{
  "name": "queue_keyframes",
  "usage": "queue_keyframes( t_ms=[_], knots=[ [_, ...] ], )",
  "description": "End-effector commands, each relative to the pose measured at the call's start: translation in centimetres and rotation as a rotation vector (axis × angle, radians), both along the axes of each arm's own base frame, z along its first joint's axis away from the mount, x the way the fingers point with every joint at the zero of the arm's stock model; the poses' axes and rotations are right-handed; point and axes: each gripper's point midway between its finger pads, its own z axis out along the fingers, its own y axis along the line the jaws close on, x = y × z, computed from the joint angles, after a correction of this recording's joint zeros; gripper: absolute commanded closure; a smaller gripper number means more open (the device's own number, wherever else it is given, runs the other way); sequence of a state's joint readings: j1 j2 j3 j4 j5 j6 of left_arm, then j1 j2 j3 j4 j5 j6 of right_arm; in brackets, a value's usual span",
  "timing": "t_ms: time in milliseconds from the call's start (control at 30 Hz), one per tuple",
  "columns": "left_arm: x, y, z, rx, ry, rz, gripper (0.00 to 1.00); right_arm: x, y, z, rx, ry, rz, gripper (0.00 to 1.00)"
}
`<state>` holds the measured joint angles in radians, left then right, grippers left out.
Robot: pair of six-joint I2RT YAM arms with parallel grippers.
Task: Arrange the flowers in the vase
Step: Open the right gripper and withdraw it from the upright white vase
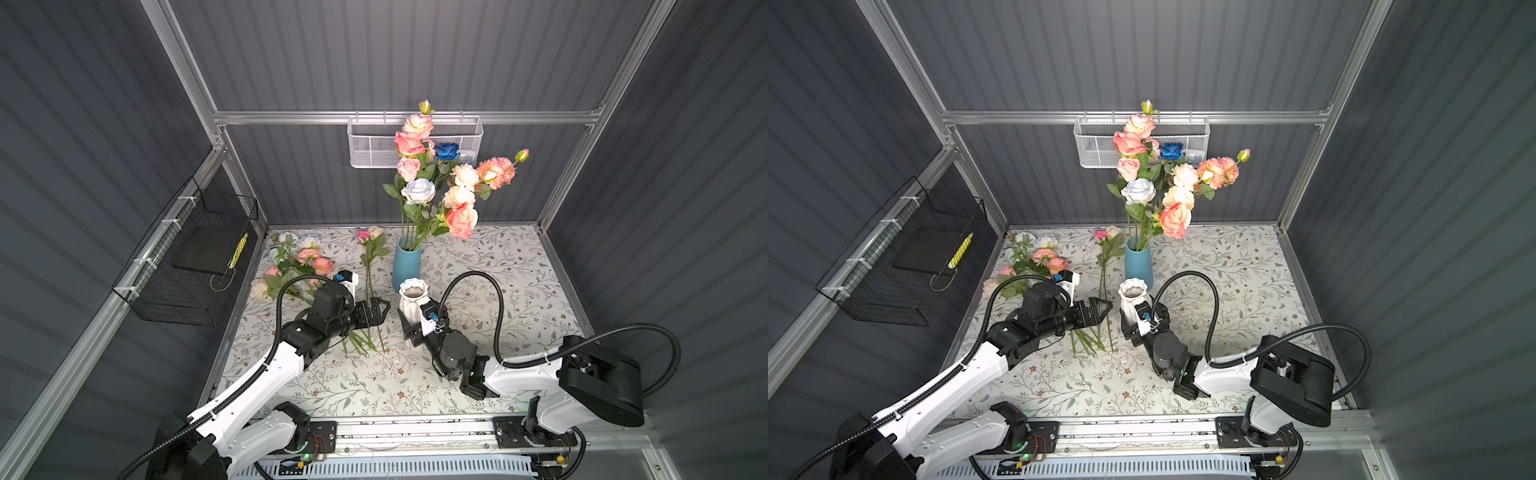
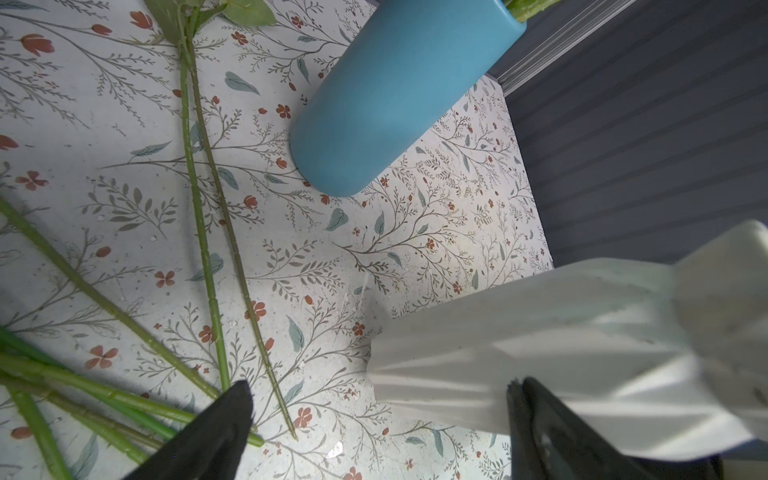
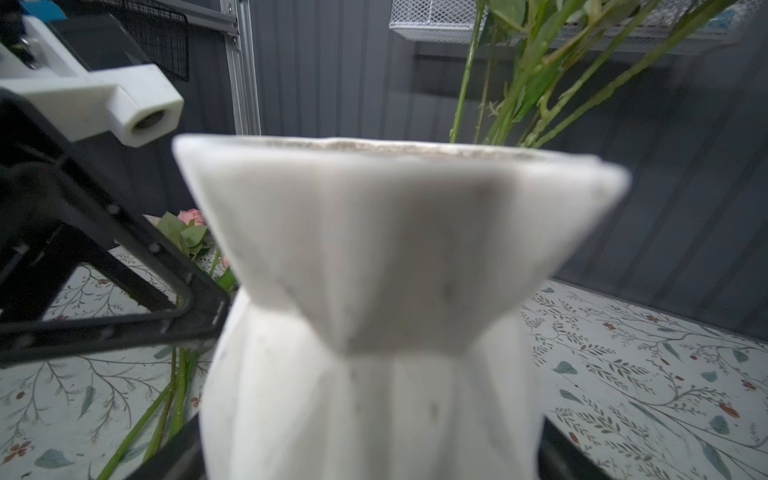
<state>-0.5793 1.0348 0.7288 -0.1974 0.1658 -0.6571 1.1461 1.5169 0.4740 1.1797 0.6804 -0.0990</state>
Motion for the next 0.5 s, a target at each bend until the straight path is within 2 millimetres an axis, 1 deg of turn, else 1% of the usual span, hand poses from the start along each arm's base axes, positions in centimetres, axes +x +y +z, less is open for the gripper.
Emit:
queue_keyframes(
  t_ms=[0,167,300,333,433,467],
  knots=[
    [0.6,0.1,0.6,0.000,-0.017,0.012,0.00,-0.8,-0.8,3.2,0.188,-0.064,-0.035,0.48],
    [0.8,-0.1,0.4,0.000,-0.017,0.011,0.00,-1.6,-1.0,0.2,0.175,0.004,-0.035,0.44],
    [0.9,0.0,0.4,0.002,-0.019,0.015,0.00,-2.3,-1.1,-1.4,0.152,0.023,-0.044,0.40],
    [0.9,0.0,0.3,0.003,-0.018,0.012,0.00,-2.5,-1.1,-1.6,0.152,0.026,-0.045,0.36],
    [0.9,0.0,0.3,0.006,-0.019,0.013,0.00,-2.8,-1.5,-1.9,0.151,0.032,-0.055,0.15],
    [0.8,0.0,0.3,0.006,-0.019,0.014,0.00,-3.0,-1.6,-1.9,0.145,0.031,-0.058,0.10]
  ],
)
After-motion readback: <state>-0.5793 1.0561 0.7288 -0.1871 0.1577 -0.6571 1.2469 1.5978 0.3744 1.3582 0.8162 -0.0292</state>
